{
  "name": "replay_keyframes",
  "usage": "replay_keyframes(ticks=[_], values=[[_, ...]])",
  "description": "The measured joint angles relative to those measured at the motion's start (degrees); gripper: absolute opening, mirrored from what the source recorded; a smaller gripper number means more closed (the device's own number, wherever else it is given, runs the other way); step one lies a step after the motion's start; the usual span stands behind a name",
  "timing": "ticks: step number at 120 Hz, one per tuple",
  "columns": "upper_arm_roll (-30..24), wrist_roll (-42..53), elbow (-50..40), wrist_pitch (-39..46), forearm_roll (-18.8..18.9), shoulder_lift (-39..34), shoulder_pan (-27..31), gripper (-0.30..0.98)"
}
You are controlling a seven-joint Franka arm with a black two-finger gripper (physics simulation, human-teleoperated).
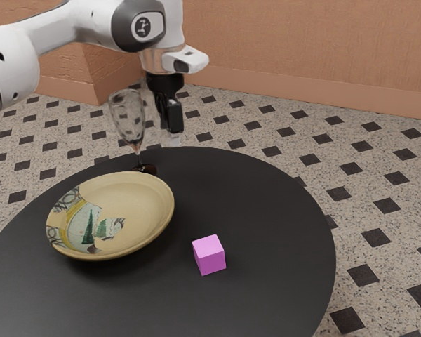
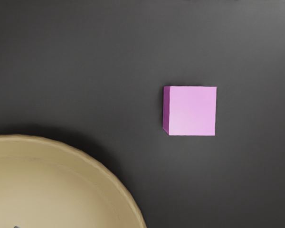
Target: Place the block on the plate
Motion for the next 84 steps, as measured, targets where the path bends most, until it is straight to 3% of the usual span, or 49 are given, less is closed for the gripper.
replay_keyframes(ticks=[30, 84], values=[[0.14, 3.55, -1.19, 3.24, 0.27, -0.2, -0.17, 0.69], [0.73, 3.64, -19.3, 13.97, -0.12, -0.37, -0.94, 0.69]])
